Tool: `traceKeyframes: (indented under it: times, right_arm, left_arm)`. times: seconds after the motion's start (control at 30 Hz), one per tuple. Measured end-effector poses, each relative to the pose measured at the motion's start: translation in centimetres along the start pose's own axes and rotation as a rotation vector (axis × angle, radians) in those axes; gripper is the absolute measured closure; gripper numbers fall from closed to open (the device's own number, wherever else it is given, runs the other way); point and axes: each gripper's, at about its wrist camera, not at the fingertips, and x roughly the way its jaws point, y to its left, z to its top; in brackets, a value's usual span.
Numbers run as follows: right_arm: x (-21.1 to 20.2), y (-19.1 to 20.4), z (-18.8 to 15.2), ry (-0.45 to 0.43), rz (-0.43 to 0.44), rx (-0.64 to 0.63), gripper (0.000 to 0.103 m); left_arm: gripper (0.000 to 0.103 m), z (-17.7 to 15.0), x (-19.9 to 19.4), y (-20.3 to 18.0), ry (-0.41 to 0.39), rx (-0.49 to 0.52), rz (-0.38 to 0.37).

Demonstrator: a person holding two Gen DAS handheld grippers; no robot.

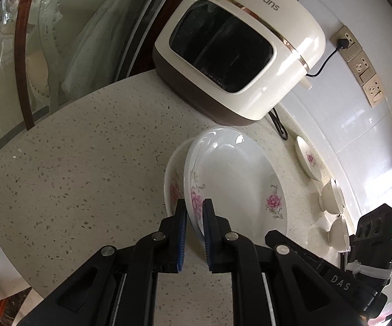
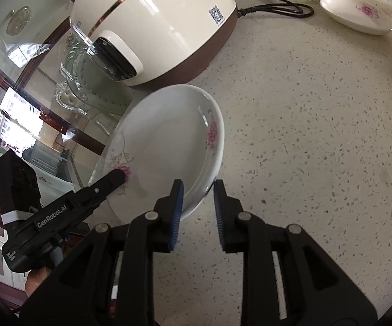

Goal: Organize plates and bowls
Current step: 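Lower the held plate onto the other flower plate beside the rice cooker, then open the right tool, release the plate, and move back toward the remaining plates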

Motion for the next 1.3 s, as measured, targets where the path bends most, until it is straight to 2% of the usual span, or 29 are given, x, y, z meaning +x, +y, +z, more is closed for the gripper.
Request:
traceKeyframes:
  times: [0.17,0.37,0.67,0.87,1.0,1.17,1.23,1.3]
  right_arm:
    - [0.7,-0.5,-0.1,0.011,-0.001,0.019,0.071]
    - [0.7,-1.1,-0.1,-0.001,0.018,0.038,0.072]
    - [0.8,-0.5,-0.4,-0.021,-0.019,-0.002,0.078]
    - [0.6,-1.2,-0.4,-0.018,0.014,0.009,0.080]
    - [0.3,-2.6,-0.4,-0.008,0.075,0.059,0.081]
    - [-0.1,-3.5,-0.6,-0.005,0.109,0.082,0.081]
    - [-0.2,-3.9,-0.7,-0.002,0.120,0.093,0.081]
    - [-0.5,-4.2,-0.9,0.000,0.121,0.095,0.081]
  left_arm:
    - [0.092,0.0,-0.5,0.1,-0.019,0.019,0.015]
    - [0.092,-0.2,-0.9,0.0,-0.031,0.040,0.035]
    - [0.092,-0.7,-0.9,-0.9,-0.073,0.120,0.133]
    - [0.088,-1.5,-0.6,-2.1,-0.113,0.209,0.225]
    - [0.086,-2.1,-0.5,-2.8,-0.138,0.278,0.276]
    - [0.085,-2.6,-0.2,-3.3,-0.174,0.331,0.319]
    - [0.081,-3.0,-0.1,-3.5,-0.191,0.358,0.345]
    - [0.066,-3.2,0.0,-3.5,-0.210,0.377,0.379]
